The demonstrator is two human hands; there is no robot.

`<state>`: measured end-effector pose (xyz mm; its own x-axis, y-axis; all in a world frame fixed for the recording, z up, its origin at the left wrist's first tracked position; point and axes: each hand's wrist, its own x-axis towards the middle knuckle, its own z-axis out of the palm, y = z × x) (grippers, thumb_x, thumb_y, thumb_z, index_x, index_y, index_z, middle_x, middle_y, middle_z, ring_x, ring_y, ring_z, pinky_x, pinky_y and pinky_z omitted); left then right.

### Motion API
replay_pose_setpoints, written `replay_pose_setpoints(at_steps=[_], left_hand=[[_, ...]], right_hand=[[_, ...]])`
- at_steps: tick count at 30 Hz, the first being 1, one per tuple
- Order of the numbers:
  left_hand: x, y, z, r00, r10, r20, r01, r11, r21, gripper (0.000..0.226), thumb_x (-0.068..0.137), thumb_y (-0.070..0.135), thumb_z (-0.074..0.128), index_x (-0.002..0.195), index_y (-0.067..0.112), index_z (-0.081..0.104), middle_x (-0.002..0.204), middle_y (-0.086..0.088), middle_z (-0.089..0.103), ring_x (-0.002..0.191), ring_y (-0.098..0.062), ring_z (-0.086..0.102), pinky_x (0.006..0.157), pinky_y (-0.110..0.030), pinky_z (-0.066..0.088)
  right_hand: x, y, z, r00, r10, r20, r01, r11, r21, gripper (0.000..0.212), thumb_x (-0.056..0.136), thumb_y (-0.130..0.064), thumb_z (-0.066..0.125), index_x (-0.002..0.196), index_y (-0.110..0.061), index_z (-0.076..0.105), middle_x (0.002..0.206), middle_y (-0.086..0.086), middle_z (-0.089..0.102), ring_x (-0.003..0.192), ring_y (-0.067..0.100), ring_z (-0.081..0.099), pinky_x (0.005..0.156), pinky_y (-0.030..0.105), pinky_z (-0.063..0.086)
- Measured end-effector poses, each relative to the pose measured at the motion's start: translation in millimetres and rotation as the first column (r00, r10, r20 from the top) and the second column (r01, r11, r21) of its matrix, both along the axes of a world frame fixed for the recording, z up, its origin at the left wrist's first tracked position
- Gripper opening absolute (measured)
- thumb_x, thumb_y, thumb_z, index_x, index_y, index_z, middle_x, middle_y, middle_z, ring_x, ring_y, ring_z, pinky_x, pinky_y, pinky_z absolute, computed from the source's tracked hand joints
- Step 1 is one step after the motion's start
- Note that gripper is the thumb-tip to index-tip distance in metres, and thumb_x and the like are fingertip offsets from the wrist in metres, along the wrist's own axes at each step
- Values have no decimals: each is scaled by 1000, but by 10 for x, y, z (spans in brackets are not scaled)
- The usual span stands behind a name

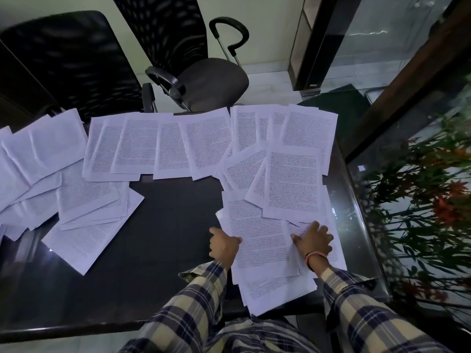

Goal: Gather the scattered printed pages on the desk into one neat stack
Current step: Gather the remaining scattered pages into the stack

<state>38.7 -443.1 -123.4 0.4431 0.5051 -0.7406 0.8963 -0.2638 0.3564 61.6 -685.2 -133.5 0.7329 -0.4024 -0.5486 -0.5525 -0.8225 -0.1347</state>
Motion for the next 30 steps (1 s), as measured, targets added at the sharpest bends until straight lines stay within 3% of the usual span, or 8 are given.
replay_pose_setpoints(at_steps=[3,5,8,12,18,22,25,30], left_hand=[[8,114,-58,995,79,63,-68,984,-162,23,82,19,85,88,10,64,102,-6,71,86,-24,68,84,-41,60],[51,247,-47,983,158,99,-121,945,-305,16,85,11,81,95,4,71,98,-7,73,82,-23,71,75,-36,61],[160,592,57,955,235,179,-134,885,-446,30,90,4,76,118,-5,70,105,-16,76,96,-35,74,88,-48,61],[266,1229,176,940,220,261,-85,892,-445,28,94,-1,69,122,-4,68,111,-20,75,99,-38,73,92,-52,58],[359,1659,239,936,256,241,-95,844,-529,19,97,1,65,115,2,70,116,-19,75,97,-37,74,92,-51,57],[330,1679,246,934,276,227,-98,809,-580,27,99,5,64,126,2,67,122,-17,74,108,-39,72,90,-49,59],[280,1689,250,938,270,219,-93,803,-588,27,100,8,64,126,3,67,121,-14,75,108,-37,72,83,-45,61],[235,1914,221,896,360,259,-191,841,-507,29,99,8,66,127,5,66,120,-13,74,107,-35,70,88,-46,57]], right_hand=[[-2,42,13,999,-8,32,8,1000,5,87,80,-52,77,143,-7,36,142,21,42,126,45,43,97,57,47],[-18,53,13,998,-19,54,18,1000,20,91,76,-54,79,141,-6,37,139,20,44,125,45,43,95,58,46],[-24,58,21,998,-30,60,28,999,27,97,71,-61,81,140,-8,37,140,18,44,126,45,42,99,60,42],[-25,112,53,997,-51,59,48,998,50,103,71,-63,81,145,-9,35,146,17,40,134,46,37,111,67,28],[-70,442,63,998,45,38,-49,994,97,113,70,-67,79,152,-11,25,150,17,35,137,44,34,111,65,32],[-119,696,100,987,160,5,-160,983,89,117,71,-72,74,155,-11,20,153,15,33,138,41,33,108,63,37],[-162,812,129,976,217,1,-216,972,90,111,75,-72,70,154,-12,21,149,13,35,135,38,36,104,58,42],[-67,722,160,966,260,-7,-258,962,90,96,79,-65,71,148,-14,29,145,11,35,132,36,38,99,55,46]])
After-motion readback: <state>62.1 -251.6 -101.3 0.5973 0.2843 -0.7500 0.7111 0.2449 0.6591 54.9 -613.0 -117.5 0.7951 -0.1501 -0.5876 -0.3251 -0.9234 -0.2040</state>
